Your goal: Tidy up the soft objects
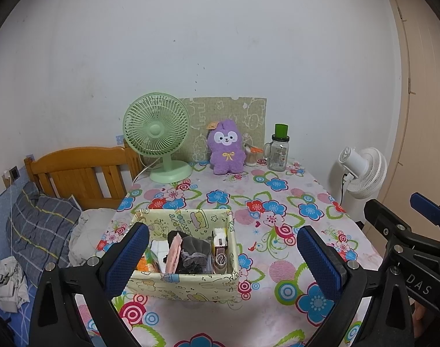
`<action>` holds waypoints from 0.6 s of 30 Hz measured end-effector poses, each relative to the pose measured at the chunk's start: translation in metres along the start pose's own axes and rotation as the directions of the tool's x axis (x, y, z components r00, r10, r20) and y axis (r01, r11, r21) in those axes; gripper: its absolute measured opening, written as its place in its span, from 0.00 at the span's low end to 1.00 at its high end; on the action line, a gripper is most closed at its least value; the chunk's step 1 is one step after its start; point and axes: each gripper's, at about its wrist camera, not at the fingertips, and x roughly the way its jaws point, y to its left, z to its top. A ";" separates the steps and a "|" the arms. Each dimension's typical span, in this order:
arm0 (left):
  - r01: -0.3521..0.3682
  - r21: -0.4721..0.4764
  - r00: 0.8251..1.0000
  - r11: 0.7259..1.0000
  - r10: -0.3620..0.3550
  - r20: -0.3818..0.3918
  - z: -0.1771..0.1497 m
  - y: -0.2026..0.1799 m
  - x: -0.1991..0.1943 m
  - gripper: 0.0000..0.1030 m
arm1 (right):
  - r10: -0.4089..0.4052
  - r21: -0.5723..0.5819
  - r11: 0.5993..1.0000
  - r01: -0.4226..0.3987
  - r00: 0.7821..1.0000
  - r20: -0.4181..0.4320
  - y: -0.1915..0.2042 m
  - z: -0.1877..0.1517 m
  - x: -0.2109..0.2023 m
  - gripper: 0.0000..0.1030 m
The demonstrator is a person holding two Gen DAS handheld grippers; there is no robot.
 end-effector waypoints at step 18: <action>-0.002 0.001 1.000 1.000 0.002 0.001 -0.001 0.000 0.000 1.00 | 0.003 0.002 1.000 -0.003 1.000 -0.004 0.001 0.000 0.001 0.91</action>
